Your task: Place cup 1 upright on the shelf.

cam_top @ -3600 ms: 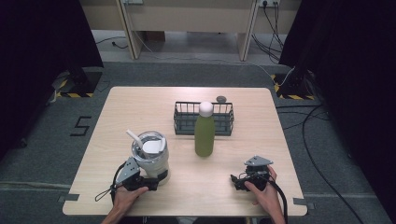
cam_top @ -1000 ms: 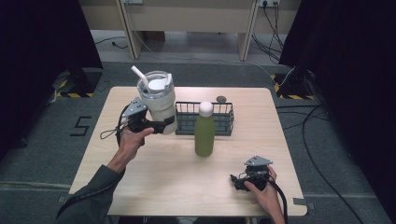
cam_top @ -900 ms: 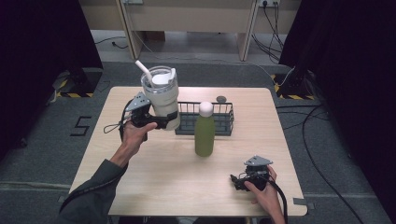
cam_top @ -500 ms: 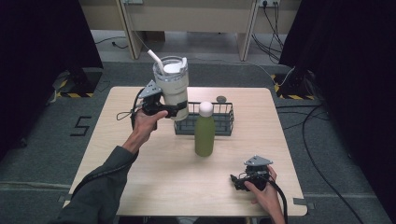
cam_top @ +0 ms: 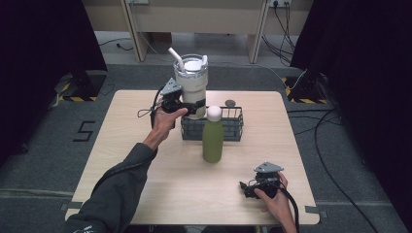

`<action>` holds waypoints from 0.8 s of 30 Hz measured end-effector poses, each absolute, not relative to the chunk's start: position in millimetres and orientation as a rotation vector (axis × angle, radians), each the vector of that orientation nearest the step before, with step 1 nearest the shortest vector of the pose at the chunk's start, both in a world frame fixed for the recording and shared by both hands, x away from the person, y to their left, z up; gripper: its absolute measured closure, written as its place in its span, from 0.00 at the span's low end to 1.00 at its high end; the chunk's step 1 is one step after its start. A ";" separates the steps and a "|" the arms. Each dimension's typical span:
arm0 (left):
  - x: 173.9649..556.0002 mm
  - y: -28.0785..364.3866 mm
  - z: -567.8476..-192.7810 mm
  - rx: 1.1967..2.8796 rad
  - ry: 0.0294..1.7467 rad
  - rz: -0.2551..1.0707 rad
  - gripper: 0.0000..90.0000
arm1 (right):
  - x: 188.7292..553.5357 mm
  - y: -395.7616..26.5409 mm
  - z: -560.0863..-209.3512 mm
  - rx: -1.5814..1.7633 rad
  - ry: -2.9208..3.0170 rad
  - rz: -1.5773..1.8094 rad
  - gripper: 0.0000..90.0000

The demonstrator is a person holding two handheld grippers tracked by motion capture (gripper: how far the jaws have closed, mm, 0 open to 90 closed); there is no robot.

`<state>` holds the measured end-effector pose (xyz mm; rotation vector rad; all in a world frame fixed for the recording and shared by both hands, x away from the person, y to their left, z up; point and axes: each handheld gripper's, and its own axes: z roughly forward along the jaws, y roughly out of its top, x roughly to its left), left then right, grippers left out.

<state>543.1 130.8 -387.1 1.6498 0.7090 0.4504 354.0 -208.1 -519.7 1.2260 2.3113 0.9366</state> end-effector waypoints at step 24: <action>555.0 122.2 -415.5 1.687 0.750 0.472 0.12 | 354.2 -207.9 -519.6 1.225 2.316 0.937 0.00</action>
